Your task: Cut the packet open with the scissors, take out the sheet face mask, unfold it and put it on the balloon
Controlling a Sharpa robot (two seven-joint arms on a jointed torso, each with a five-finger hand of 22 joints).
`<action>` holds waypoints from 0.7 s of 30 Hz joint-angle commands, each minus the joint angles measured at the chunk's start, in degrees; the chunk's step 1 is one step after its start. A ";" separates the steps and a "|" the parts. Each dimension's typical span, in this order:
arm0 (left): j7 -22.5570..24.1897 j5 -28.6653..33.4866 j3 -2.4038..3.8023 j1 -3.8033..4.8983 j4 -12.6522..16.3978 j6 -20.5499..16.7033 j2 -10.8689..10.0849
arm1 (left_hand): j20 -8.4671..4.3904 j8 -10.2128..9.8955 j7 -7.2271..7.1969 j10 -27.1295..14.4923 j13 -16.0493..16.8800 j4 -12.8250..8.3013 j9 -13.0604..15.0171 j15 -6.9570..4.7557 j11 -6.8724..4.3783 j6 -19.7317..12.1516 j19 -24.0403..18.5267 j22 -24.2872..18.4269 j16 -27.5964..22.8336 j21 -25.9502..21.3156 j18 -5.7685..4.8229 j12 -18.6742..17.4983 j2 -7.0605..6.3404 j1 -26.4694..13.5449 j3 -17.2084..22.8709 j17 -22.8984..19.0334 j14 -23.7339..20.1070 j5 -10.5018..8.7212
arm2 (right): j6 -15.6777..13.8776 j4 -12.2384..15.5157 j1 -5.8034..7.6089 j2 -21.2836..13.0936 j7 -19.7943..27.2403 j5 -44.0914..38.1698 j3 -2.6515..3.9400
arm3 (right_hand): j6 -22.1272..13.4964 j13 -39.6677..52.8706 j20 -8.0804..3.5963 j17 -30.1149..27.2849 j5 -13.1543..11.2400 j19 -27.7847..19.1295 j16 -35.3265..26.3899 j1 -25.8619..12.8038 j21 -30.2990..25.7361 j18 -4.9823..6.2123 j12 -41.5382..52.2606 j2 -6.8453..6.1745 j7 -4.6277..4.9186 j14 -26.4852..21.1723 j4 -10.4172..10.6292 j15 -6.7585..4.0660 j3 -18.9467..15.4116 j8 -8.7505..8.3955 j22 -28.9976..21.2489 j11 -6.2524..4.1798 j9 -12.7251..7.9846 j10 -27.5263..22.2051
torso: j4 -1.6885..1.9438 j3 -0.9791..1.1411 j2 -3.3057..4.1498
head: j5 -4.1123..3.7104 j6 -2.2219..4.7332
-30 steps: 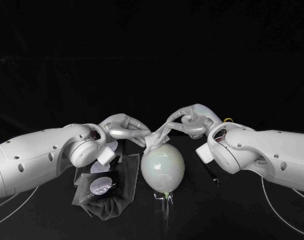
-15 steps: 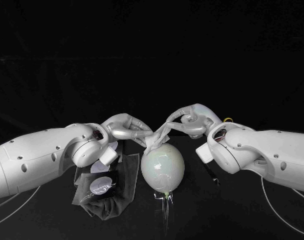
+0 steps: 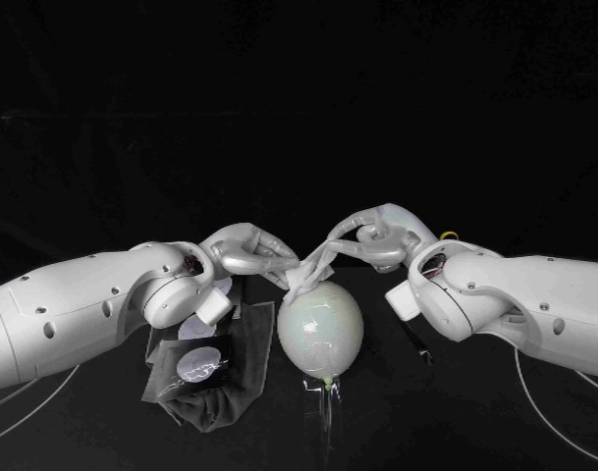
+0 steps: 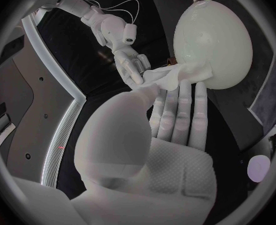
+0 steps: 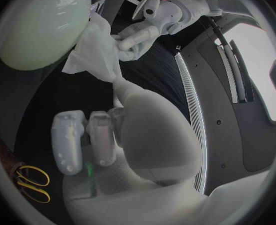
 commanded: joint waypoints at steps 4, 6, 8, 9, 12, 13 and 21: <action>1.10 0.22 0.07 0.04 0.03 0.21 0.09 | -0.64 1.34 -0.46 2.08 0.51 -1.82 0.99 -1.10 -0.80 1.37 1.16 0.57 1.92 0.98 0.84 1.28 1.39 1.38 -0.38 0.57 1.12 0.10 | 0.15 0.05 0.04 -0.10 0.49 -0.29 0.04 | 0.29 9.68 -0.25 15.10 0.30 6.22 0.20 -0.06 0.21 -0.80 -0.28 -0.04 0.03 5.96 -0.08 -0.42 0.40 0.23 15.10 -1.47 0.08 3.05 | 0.01 -0.01 0.00 | 0.00 0.04; 1.13 0.92 0.07 0.04 0.00 0.07 0.06 | -0.74 1.44 -0.53 2.25 0.56 -1.95 1.10 -1.18 -0.88 1.36 1.24 0.66 2.13 1.14 0.83 1.38 1.59 1.35 -0.43 0.60 1.24 0.12 | 0.23 0.01 0.04 -0.15 0.40 -0.35 0.04 | 0.29 9.68 -0.25 15.10 0.30 6.22 0.20 -0.06 0.21 -0.80 -0.28 -0.04 0.03 5.96 -0.08 -0.42 0.40 0.23 15.10 -1.47 0.08 3.05 | 0.00 -0.01 0.00 | 0.00 0.03; 1.17 1.60 0.07 0.04 -0.02 -0.04 0.04 | -0.82 1.52 -0.60 2.36 0.59 -2.04 1.19 -1.24 -0.94 1.33 1.29 0.73 2.28 1.27 0.81 1.45 1.78 1.33 -0.42 0.61 1.31 0.13 | 0.34 -0.04 0.04 -0.20 0.26 -0.44 0.04 | 0.29 9.68 -0.25 15.10 0.30 6.22 0.20 -0.06 0.21 -0.80 -0.28 -0.04 0.03 5.96 -0.08 -0.42 0.40 0.23 15.10 -1.47 0.08 3.05 | 0.00 -0.01 -0.01 | 0.02 0.01; 1.18 1.97 0.07 0.04 -0.03 -0.09 0.03 | -0.84 1.55 -0.63 2.42 0.61 -2.06 1.22 -1.26 -0.96 1.33 1.29 0.75 2.33 1.31 0.80 1.49 1.85 1.31 -0.41 0.62 1.33 0.13 | 0.39 -0.05 0.04 -0.22 0.20 -0.50 0.04 | 0.29 9.68 -0.25 15.10 0.30 6.22 0.20 -0.06 0.21 -0.80 -0.28 -0.04 0.03 5.96 -0.08 -0.42 0.40 0.23 15.10 -1.47 0.08 3.05 | 0.01 -0.01 0.00 | 0.03 0.01; 1.18 3.38 0.07 0.04 0.00 -0.26 -0.01 | -0.88 1.64 -0.69 2.56 0.64 -2.10 1.30 -1.30 -1.03 1.38 1.30 0.80 2.43 1.39 0.78 1.57 1.98 1.25 -0.40 0.62 1.36 0.13 | 0.66 -0.10 0.04 -0.31 -0.09 -0.73 0.04 | 0.29 9.68 -0.25 15.10 0.30 6.22 0.20 -0.06 0.21 -0.80 -0.28 -0.04 0.03 5.96 -0.08 -0.42 0.40 0.23 15.10 -1.47 0.08 3.05 | 0.00 -0.02 0.00 | 0.04 0.01; 1.18 3.63 0.06 0.04 0.01 -0.27 -0.02 | -0.92 1.69 -0.74 2.66 0.67 -2.16 1.35 -1.34 -1.08 1.41 1.31 0.83 2.50 1.45 0.78 1.62 2.04 1.24 -0.37 0.63 1.38 0.13 | 0.72 -0.10 0.04 -0.34 -0.15 -0.78 0.03 | 0.27 9.68 -0.25 15.10 0.30 6.22 0.20 -0.12 0.21 -0.80 -0.28 -0.11 0.03 5.96 -0.12 -0.42 0.53 0.29 15.10 -1.47 0.11 3.05 | 0.01 -0.02 -0.01 | 0.05 0.01; 0.60 7.73 0.05 0.04 -0.14 -0.36 -0.11 | -1.04 1.87 -0.85 2.86 0.72 -2.38 1.51 -1.45 -1.19 1.54 1.27 0.95 2.67 1.64 0.74 1.73 2.24 1.29 -0.14 0.61 1.37 0.13 | 1.37 0.13 0.03 -0.60 -0.68 -1.77 0.02 | 0.26 9.74 -0.25 15.10 0.30 6.22 0.20 -0.15 0.21 -0.80 -0.21 -0.14 0.03 5.96 -0.14 -0.42 0.57 0.32 15.10 -1.47 0.12 3.11 | 0.01 0.00 -0.02 | 0.04 0.05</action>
